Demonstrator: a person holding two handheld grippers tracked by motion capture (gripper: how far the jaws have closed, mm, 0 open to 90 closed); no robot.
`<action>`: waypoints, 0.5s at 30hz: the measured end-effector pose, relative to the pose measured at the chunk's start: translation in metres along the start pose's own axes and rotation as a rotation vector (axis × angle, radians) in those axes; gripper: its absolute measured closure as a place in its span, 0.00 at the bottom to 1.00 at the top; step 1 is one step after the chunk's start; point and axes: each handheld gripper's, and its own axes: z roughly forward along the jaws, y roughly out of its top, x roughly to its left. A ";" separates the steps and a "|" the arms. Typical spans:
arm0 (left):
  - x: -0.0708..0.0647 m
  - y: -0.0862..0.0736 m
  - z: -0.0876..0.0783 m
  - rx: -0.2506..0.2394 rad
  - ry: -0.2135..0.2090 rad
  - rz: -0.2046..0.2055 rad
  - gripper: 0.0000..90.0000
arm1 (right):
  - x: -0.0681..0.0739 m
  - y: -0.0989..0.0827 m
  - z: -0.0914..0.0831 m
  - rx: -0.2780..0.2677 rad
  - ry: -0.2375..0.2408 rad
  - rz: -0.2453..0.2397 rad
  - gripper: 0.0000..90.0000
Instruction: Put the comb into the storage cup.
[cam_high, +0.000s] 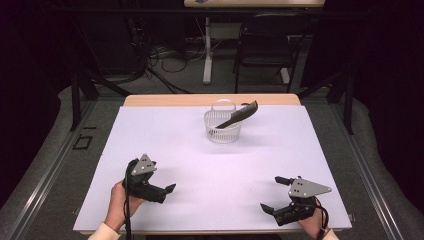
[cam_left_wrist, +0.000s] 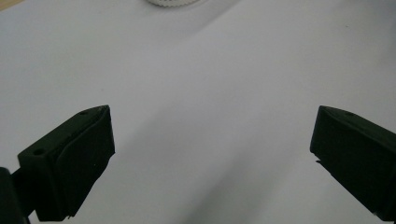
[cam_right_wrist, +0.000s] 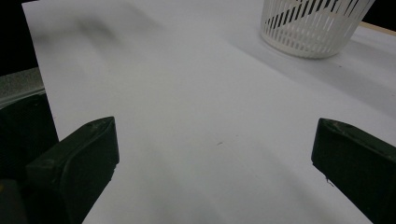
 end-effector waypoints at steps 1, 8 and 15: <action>-0.001 -0.002 0.000 -0.001 0.000 -0.004 0.00 | 0.000 0.000 0.000 0.000 0.000 0.001 0.00; -0.005 -0.014 -0.001 -0.014 0.007 -0.015 0.00 | 0.000 0.000 0.000 0.001 0.001 0.001 0.00; -0.009 -0.027 -0.001 -0.020 0.007 -0.037 0.00 | 0.000 0.000 0.000 0.001 0.001 0.000 0.00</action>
